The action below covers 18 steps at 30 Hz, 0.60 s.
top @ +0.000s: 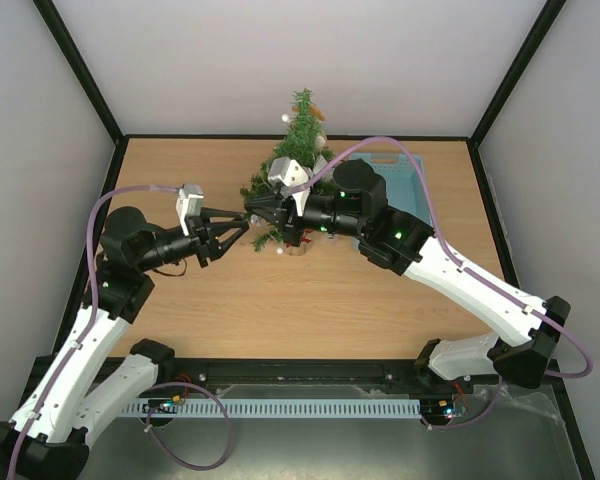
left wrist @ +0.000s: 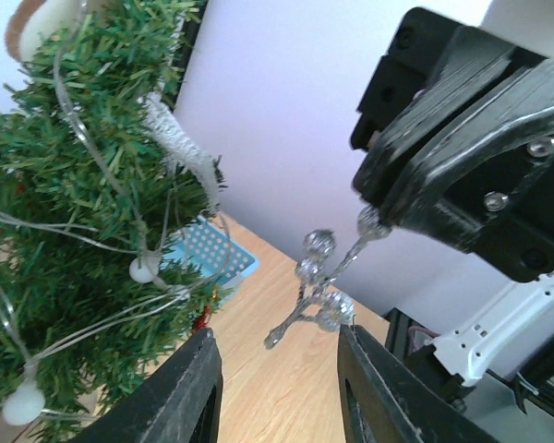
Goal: Decorate the small christmas tree
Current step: Place the decoration item on the Christmas tree.
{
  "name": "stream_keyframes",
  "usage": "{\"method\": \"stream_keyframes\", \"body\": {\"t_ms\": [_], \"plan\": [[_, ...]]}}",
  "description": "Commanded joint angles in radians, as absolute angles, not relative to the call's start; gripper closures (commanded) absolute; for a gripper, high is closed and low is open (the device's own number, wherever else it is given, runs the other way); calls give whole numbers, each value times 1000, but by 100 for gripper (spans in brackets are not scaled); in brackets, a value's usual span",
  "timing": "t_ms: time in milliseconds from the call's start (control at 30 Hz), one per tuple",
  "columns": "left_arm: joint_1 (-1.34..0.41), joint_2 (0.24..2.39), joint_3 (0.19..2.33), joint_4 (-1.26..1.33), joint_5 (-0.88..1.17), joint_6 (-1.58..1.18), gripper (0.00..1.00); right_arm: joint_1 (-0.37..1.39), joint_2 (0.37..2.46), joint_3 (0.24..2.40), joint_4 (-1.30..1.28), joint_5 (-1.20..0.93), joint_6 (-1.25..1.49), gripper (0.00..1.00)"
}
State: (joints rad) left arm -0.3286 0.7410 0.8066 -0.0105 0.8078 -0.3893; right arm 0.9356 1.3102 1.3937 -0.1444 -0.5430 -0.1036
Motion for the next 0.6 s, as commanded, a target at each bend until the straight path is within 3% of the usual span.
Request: {"method": "stream_keyframes", "body": {"t_ms": [0, 267, 567], "plan": [[-327, 737, 828, 89, 885, -371, 63, 941, 1302, 1380, -97, -592, -31, 98], [-329, 740, 828, 143, 929, -362, 55, 942, 1307, 1386, -100, -601, -16, 98], [-328, 772, 839, 157, 922, -348, 62, 942, 1315, 1379, -80, -605, 16, 98]]}}
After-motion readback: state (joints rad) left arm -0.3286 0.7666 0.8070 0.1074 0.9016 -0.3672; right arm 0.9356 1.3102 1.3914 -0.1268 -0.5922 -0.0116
